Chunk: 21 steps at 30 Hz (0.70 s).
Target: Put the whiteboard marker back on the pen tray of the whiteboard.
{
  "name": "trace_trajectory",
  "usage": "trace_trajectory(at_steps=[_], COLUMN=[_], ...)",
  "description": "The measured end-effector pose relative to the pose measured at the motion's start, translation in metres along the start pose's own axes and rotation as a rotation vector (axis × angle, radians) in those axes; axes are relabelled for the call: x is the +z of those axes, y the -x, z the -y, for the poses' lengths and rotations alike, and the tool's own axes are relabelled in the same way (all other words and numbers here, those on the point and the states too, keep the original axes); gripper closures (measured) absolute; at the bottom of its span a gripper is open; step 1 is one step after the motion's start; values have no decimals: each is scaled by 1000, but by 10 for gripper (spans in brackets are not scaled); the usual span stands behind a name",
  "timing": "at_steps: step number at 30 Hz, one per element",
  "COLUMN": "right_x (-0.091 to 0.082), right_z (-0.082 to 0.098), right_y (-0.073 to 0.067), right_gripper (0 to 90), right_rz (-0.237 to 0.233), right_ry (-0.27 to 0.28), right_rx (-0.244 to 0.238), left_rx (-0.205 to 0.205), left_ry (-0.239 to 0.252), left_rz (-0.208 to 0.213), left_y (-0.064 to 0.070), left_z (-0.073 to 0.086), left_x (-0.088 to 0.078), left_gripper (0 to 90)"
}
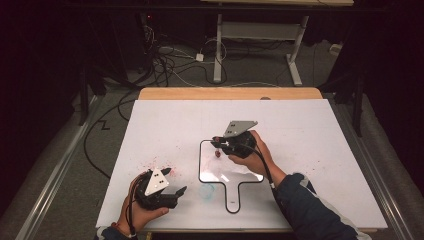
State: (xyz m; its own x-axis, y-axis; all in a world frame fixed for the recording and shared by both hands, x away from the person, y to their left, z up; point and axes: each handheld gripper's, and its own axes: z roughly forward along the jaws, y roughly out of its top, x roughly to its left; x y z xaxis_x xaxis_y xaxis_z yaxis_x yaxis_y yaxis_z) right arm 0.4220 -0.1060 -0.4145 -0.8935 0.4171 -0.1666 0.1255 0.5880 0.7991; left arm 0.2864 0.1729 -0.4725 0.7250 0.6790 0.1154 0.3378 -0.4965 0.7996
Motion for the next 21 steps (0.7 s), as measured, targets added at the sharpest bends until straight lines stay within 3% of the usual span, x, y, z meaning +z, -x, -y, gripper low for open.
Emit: trace_trajectory(at_steps=[1, 3, 5, 8, 10, 12, 14, 16, 18, 21], right_x=[-1, -2, -1, -2, -3, -6, -9, -13, -15, -15], right_z=[2, 3, 2, -2, -5, -4, -1, 4, 6, 6], right_y=[4, 1, -7, -25, -30, -24, -11, 1, 2, -10], right_gripper=[815, 814, 815, 814, 815, 815, 815, 815, 814, 814], right_rz=[-5, -14, -94, -155, -142, -80, -11, 6, -8, -116], right_ry=[11, 16, 28, 22, 2, -21, -43, -42, -32, -11], right_rx=[25, 23, 42, 8, -25, -40, -17, 10, 18, 31], left_rx=[-2, -2, -1, 1, 4, 3, 3, 4, 1, 1], left_ry=[0, 1, 1, 0, 1, 1, 1, 1, 0, -3], left_rz=[1, 2, 2, 3, 6, 5, 6, 7, 8, 11], left_y=[0, 0, 0, 1, 1, 2, 2, 2, 1, 1], left_z=[0, 1, 1, 1, 0, 0, 0, 0, 0, 0], left_x=[0, -1, -1, -1, -2, -2, -2, -2, -1, -1], left_gripper=[213, 213, 213, 213, 213, 213, 213, 213, 213, 213])
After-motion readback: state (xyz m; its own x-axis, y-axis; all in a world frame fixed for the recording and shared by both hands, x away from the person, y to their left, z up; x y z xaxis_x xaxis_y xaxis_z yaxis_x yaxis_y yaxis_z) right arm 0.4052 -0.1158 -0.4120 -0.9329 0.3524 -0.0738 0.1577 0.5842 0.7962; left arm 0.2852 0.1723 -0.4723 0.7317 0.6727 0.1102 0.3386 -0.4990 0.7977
